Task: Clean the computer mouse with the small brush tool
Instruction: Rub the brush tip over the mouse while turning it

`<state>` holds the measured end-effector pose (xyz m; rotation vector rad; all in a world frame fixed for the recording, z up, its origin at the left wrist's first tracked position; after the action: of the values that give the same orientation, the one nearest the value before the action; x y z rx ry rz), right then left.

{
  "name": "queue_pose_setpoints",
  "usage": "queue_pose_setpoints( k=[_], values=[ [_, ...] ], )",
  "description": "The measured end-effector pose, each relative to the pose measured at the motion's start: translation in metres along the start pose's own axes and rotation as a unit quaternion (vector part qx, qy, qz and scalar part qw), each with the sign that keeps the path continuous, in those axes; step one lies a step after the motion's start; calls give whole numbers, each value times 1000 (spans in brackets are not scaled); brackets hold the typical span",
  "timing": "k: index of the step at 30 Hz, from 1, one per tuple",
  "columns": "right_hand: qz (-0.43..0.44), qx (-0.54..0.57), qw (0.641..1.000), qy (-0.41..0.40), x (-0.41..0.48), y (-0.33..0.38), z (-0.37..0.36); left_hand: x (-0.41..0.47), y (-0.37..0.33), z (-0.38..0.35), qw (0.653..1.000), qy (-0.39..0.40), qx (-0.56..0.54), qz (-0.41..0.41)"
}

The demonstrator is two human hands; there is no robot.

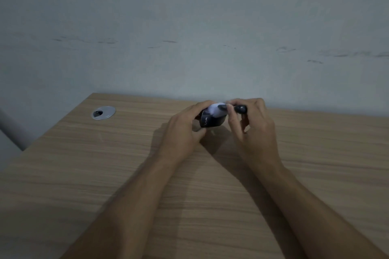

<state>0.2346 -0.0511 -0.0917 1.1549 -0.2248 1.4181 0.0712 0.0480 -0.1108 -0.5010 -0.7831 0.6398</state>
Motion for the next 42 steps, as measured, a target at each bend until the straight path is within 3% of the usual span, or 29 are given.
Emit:
queue_pose_setpoints(
  k=[6, 15, 21, 25, 35, 42],
  values=[
    [-87, -15, 996, -4, 2, -26, 8, 0, -7, -1, 1000, 19, -8, -23],
    [53, 27, 995, 86, -7, 24, -12, 2, 9, 0, 999, 4, -30, 46],
    [-61, 27, 998, 21, -2, -18, 1, -1, 10, 2, 996, -2, -71, 60],
    [-134, 30, 990, 33, -2, -39, 5, -3, 1, 0, 996, 7, -67, 58],
    [-47, 111, 987, 105, -5, 1, -10, -4, 11, 2, 989, 26, -52, 139],
    [-70, 80, 988, 108, -5, -7, -8, -3, 12, 1, 992, 14, -34, 120]
  ],
)
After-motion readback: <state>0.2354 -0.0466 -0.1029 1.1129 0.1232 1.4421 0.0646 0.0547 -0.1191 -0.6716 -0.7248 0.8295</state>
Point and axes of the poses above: each hand's wrist, its own x-axis towards the middle knuckle, its own z-axis out of the back of the hand, y = z × x, the point moved 6 cm from there along x, towards the middle knuckle, and after that the axes turned 7 degrees about y, right-handed, at the moved point
